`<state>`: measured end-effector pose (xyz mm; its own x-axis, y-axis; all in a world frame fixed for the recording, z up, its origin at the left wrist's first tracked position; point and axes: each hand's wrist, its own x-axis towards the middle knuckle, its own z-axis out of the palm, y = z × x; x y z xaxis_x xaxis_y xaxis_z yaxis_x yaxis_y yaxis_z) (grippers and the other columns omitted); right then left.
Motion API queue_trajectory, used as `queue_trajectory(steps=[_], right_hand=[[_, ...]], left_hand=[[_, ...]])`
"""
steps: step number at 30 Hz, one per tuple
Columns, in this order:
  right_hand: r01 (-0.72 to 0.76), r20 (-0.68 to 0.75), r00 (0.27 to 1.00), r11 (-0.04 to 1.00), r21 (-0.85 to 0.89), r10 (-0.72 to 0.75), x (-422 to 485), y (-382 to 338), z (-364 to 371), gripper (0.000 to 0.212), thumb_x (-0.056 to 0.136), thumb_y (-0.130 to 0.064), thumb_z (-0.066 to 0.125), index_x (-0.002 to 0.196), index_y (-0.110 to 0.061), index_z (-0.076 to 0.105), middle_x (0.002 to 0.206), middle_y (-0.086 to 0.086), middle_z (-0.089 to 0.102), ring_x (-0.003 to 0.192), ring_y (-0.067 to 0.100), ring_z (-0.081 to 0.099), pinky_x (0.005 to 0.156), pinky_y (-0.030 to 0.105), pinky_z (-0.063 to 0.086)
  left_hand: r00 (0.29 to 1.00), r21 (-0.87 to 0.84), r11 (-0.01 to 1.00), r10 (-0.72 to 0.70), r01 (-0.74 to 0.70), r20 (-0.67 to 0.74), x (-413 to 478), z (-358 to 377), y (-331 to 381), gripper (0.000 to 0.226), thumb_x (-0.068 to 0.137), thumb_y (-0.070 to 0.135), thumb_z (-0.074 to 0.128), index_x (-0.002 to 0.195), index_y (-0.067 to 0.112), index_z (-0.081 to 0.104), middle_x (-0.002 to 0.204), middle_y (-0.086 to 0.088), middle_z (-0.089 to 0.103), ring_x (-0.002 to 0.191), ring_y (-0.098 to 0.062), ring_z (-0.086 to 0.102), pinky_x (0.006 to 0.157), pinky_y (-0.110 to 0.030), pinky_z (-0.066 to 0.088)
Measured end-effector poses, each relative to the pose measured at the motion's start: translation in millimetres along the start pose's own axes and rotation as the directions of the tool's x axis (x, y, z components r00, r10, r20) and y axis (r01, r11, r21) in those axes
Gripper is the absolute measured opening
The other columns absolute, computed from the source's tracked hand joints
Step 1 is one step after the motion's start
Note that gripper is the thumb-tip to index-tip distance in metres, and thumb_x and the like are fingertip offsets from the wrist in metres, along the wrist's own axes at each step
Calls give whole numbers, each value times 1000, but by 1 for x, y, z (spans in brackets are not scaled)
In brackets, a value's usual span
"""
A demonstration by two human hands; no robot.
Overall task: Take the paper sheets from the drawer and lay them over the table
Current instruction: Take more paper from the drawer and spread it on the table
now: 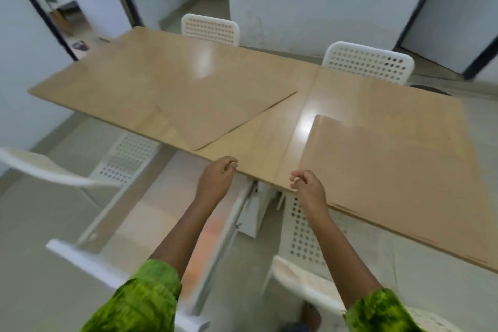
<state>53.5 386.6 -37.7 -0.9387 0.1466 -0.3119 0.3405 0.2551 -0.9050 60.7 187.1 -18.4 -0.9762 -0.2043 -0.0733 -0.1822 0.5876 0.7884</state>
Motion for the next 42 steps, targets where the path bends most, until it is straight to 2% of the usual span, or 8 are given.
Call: queue_trajectory(steps=[3, 7, 12, 17, 23, 30, 39, 42], right_hand=[[-10, 25, 1000, 997, 80, 8, -29, -12, 52, 23, 93, -8, 43, 81, -21, 58, 94, 7, 61, 85, 22, 57, 81, 36, 46], [-25, 89, 996, 988, 154, 12, -59, -31, 112, 25, 95, -5, 40, 81, -18, 57, 84, 3, 58, 71, 15, 54, 66, 27, 43], [-55, 181, 983, 987, 154, 26, -77, -50, 170, 26, 94, -3, 38, 82, -16, 56, 81, 4, 56, 69, 15, 53, 64, 26, 43], [-65, 235, 971, 990, 124, 34, -78, -63, 215, 22, 94, -4, 39, 88, -13, 58, 83, 5, 58, 72, 15, 55, 66, 26, 46], [-62, 255, 966, 992, 107, 33, -74, -81, 269, 25, 94, -3, 38, 82, -16, 57, 82, 5, 57, 70, 15, 54, 63, 24, 44], [-56, 172, 985, 989, 133, 33, -60, -94, 347, 26, 93, -2, 39, 81, -16, 57, 83, 5, 59, 73, 17, 55, 66, 27, 45], [-82, -155, 979, 955, 285, 130, -60, -129, 429, 32, 92, 2, 34, 76, -15, 55, 75, 3, 57, 63, 14, 52, 58, 24, 42], [-62, -253, 957, 951, 304, 143, -47, -139, 431, 31, 91, 2, 34, 76, -16, 54, 76, 4, 56, 63, 15, 52, 57, 24, 41]], left_hand=[[999, -82, 996, -37, 34, -35, -16, -53, -36, 23, 94, 20, 46, 105, 14, 66, 101, -9, 69, 95, -23, 62, 83, -35, 47], [993, -172, 981, -98, 86, -66, -29, -111, -76, 21, 93, 18, 46, 103, 16, 65, 102, -2, 67, 96, -17, 60, 79, -30, 44], [985, -256, 960, -143, 114, -96, -37, -156, -113, 21, 94, 19, 45, 102, 18, 64, 100, -2, 67, 97, -21, 62, 85, -39, 49], [975, -318, 939, -178, 128, -135, -34, -190, -135, 19, 92, 18, 47, 92, 25, 64, 96, -1, 68, 94, -19, 63, 83, -35, 48], [966, -391, 907, -223, 156, -131, -14, -225, -159, 21, 94, 17, 46, 105, 14, 64, 95, 2, 67, 83, -13, 61, 76, -27, 47], [987, -373, 916, -161, 147, -7, 40, -275, -211, 20, 95, 17, 46, 105, 13, 63, 100, -2, 66, 86, -15, 61, 73, -26, 46], [969, -236, 970, -3, 63, 246, 111, -336, -253, 23, 95, 20, 44, 107, 14, 62, 107, -9, 66, 95, -29, 64, 70, -32, 48], [953, -260, 965, 58, 22, 297, 140, -345, -245, 23, 95, 20, 43, 107, 14, 62, 109, -7, 66, 92, -19, 62, 72, -32, 48]])
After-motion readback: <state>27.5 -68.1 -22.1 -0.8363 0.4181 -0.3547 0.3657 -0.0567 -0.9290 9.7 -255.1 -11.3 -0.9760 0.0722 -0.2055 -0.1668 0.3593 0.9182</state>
